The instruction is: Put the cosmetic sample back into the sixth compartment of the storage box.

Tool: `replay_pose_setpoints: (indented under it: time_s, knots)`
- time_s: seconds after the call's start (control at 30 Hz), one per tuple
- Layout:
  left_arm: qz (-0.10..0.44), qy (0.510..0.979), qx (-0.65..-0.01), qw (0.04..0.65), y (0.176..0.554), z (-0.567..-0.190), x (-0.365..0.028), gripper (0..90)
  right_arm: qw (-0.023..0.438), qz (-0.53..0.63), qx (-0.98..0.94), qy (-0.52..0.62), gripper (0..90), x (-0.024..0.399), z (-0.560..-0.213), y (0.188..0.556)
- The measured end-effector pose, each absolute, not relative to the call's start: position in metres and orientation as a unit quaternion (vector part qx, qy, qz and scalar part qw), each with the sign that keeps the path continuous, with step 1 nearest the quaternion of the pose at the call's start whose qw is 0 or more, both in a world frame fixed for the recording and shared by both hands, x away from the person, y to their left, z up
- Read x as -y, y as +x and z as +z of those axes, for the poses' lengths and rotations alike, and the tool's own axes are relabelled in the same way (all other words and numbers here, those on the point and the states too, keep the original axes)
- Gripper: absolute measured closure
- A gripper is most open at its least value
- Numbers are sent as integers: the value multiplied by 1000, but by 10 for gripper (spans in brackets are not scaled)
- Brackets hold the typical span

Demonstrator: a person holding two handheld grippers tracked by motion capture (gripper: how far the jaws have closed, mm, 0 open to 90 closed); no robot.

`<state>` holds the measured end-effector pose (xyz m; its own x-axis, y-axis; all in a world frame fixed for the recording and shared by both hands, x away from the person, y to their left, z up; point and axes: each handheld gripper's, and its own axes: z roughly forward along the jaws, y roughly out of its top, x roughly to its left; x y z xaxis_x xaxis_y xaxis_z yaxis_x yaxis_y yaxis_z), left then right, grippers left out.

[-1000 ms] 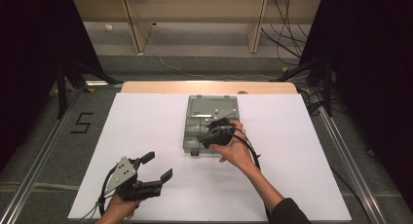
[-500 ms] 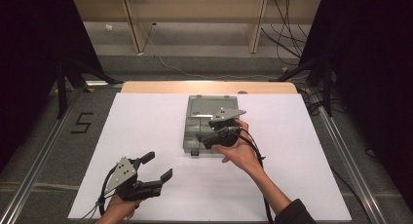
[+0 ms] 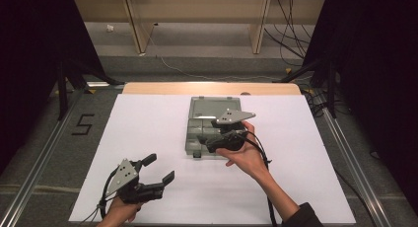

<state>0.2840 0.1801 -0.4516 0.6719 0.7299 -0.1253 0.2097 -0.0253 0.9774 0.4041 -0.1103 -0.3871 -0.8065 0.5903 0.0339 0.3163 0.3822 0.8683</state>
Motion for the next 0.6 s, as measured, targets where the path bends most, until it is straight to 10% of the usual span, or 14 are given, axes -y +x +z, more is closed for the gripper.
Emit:
replay_pose_setpoints:
  time_s: [0.6]
  knots:
    - [214,682,-345,609,284,-452,-180,150,152,506,-807,263,275,122,-375,392]
